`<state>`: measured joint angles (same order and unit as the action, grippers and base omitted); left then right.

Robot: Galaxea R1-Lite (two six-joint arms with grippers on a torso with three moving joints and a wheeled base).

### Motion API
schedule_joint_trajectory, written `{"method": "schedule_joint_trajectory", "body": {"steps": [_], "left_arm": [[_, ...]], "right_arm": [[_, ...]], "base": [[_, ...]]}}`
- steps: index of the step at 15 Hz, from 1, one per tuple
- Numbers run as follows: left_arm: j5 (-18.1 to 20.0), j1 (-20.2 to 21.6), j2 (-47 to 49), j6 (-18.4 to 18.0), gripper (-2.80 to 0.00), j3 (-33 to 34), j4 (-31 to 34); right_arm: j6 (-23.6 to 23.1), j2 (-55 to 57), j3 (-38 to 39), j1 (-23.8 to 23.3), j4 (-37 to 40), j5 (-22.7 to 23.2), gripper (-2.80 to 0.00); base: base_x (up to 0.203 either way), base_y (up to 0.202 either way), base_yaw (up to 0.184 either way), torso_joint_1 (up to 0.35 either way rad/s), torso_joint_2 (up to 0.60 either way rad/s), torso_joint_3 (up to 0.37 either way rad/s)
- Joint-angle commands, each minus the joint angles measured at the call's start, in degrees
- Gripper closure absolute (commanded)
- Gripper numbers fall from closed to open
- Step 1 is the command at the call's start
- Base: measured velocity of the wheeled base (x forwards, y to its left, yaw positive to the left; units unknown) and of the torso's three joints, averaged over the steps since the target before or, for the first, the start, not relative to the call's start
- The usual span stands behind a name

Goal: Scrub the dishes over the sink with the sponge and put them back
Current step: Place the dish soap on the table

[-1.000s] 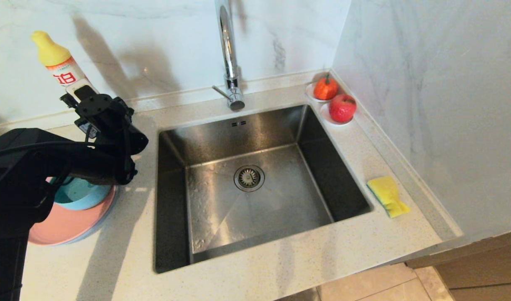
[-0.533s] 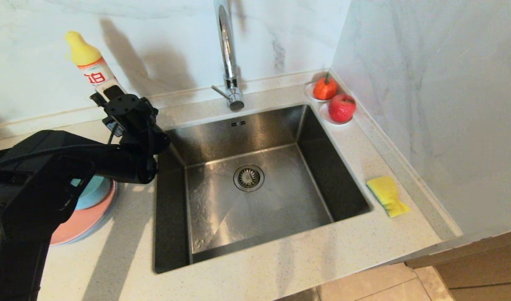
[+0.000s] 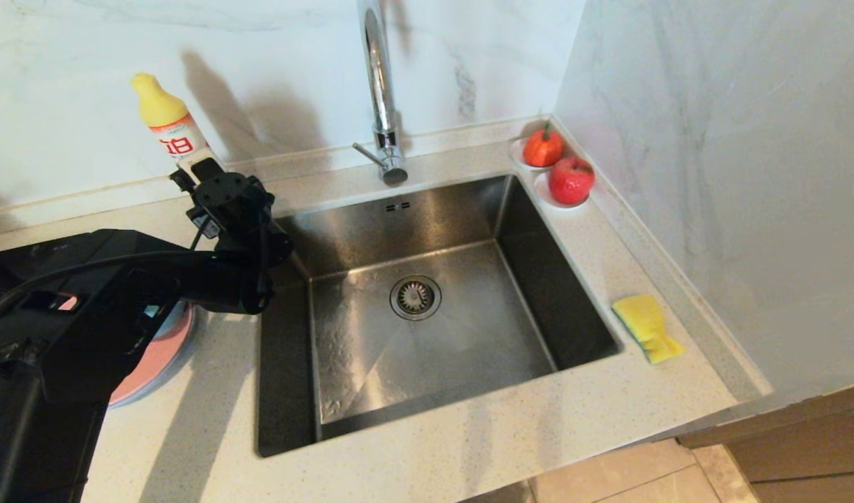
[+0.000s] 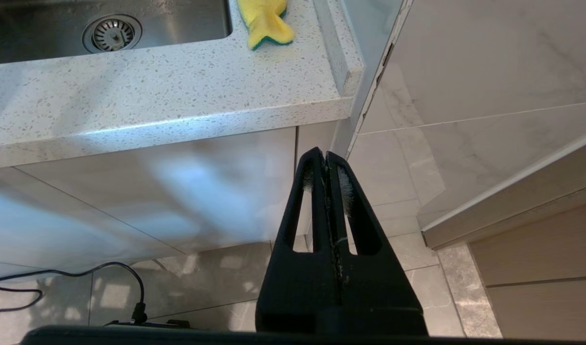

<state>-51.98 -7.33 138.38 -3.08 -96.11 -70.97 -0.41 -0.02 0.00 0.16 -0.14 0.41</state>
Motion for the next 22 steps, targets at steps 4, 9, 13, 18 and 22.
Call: {"method": "schedule_joint_trajectory", "body": {"steps": [4,9,13,18,22], "left_arm": [[-0.3,1.4,-1.5,-0.3,0.0,0.4,-0.6],[-0.3,4.8,-4.0,0.1,0.0,5.5,-2.5],[0.2,6.9,-6.2,-0.3,0.0,6.2,-3.1],[0.4,7.8,-7.7,-0.9,0.0,5.8,-2.9],[0.4,5.8,-5.5,-1.1,0.0,1.6,-1.1]], "right_arm": [[0.0,0.0,0.0,0.0,0.0,0.0,0.0],[0.0,0.0,0.0,0.0,0.0,0.0,0.0],[0.0,0.0,0.0,0.0,0.0,0.0,0.0],[0.0,0.0,0.0,0.0,0.0,0.0,0.0],[0.0,0.0,0.0,0.0,0.0,0.0,0.0]], "base": [[0.0,0.0,0.0,0.0,0.0,0.0],[0.0,0.0,0.0,0.0,0.0,0.0],[0.0,0.0,0.0,0.0,0.0,0.0],[0.0,0.0,0.0,0.0,0.0,0.0],[0.0,0.0,0.0,0.0,0.0,0.0]]}}
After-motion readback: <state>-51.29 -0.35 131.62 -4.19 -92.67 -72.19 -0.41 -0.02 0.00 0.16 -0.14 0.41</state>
